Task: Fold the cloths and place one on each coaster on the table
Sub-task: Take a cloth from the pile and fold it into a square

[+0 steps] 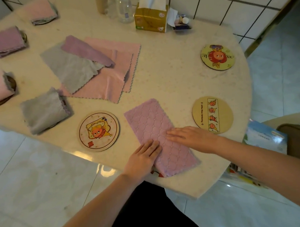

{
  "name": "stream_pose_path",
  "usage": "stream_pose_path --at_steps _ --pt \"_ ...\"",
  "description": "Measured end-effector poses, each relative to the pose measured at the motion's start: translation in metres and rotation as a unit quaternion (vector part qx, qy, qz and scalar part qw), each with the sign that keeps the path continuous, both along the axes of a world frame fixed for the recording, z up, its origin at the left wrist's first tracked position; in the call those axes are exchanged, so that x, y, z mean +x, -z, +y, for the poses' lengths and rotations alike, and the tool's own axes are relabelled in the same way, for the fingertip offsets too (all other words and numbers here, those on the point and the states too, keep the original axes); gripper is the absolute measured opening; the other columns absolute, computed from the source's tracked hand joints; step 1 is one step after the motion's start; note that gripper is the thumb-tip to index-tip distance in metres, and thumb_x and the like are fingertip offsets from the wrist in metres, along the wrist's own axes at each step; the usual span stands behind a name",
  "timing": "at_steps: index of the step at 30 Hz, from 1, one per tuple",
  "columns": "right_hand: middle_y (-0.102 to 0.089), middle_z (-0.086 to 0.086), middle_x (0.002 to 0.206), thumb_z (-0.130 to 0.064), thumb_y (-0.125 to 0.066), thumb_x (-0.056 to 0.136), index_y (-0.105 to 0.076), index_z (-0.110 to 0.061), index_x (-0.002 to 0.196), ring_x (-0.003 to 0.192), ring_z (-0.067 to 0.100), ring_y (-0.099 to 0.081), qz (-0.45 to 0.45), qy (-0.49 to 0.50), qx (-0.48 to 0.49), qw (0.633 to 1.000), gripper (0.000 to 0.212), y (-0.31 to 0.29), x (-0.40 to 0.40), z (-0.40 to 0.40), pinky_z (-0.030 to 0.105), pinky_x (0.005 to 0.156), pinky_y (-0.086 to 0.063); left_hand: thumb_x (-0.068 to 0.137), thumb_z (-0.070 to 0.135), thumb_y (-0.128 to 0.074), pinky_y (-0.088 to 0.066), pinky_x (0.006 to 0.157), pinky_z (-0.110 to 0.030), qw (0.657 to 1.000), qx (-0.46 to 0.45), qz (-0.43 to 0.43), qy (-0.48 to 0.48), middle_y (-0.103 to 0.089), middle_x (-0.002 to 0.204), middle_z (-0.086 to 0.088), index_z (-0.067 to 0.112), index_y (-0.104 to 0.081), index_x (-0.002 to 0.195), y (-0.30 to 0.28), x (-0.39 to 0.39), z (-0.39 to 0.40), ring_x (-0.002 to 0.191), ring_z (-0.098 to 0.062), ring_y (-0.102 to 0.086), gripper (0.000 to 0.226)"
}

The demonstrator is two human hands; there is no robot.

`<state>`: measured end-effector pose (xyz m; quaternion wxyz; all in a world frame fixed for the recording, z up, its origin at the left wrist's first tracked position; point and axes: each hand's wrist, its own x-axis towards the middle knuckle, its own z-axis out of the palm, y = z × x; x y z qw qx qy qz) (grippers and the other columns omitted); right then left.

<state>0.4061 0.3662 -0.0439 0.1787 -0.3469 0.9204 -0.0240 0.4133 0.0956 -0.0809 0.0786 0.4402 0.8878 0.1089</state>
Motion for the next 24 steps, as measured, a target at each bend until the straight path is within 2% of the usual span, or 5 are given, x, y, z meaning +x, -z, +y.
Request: stream_pose_path --at_steps 7,12,14,18,24 --pt "-0.031 -0.010 0.152 0.003 -0.060 0.080 -0.028 -0.028 0.145 0.134 0.007 -0.035 0.011 -0.033 -0.003 0.999 0.079 0.010 -0.017 0.013 0.038 0.111 -0.029 0.093 0.028 -0.048 -0.032 0.106 -0.016 0.952 0.105 -0.266 -0.107 -0.046 0.137 0.012 0.023 -0.050 0.137 -0.025 -0.018 -0.005 0.127 -0.002 -0.043 0.044" --pt "-0.068 -0.009 0.112 -0.013 -0.061 0.083 -0.063 -0.028 0.113 0.098 0.006 -0.062 -0.122 0.127 -0.129 0.976 0.033 0.002 -0.040 0.002 0.030 0.089 -0.048 0.097 0.020 -0.047 -0.028 0.046 -0.030 0.847 0.169 -0.415 -0.287 -0.049 0.053 0.007 0.017 -0.059 0.072 -0.038 -0.044 0.000 0.044 -0.007 -0.034 0.028" --pt "-0.070 -0.003 0.081 -0.018 -0.062 0.086 -0.068 -0.022 0.089 0.073 0.012 -0.063 -0.159 0.252 -0.201 0.933 0.007 -0.005 -0.053 -0.007 0.031 0.066 -0.050 0.097 0.032 -0.049 -0.034 0.047 -0.027 0.765 0.204 -0.492 -0.362 -0.051 0.057 0.000 0.013 -0.056 0.070 -0.040 -0.059 0.000 0.047 -0.012 -0.042 0.034" --pt "-0.053 -0.005 0.057 -0.039 -0.055 0.091 -0.049 -0.027 0.064 0.054 0.013 -0.050 -0.119 0.362 -0.192 0.904 0.030 0.000 -0.078 -0.029 0.029 0.054 -0.035 0.095 0.042 -0.050 -0.058 0.066 -0.036 0.585 0.253 -0.592 -0.492 -0.070 0.097 -0.015 0.009 -0.061 0.096 -0.038 -0.092 0.001 0.086 -0.030 -0.069 0.035" --pt "-0.049 -0.007 0.056 -0.037 -0.048 0.095 -0.043 -0.027 0.065 0.051 0.011 -0.045 -0.118 0.404 -0.121 0.899 0.032 0.008 -0.090 -0.049 0.030 0.051 -0.032 0.095 0.042 -0.051 -0.057 0.058 -0.036 0.520 0.239 -0.619 -0.538 -0.069 0.094 -0.016 0.008 -0.058 0.096 -0.038 -0.101 0.005 0.080 -0.031 -0.069 0.034"
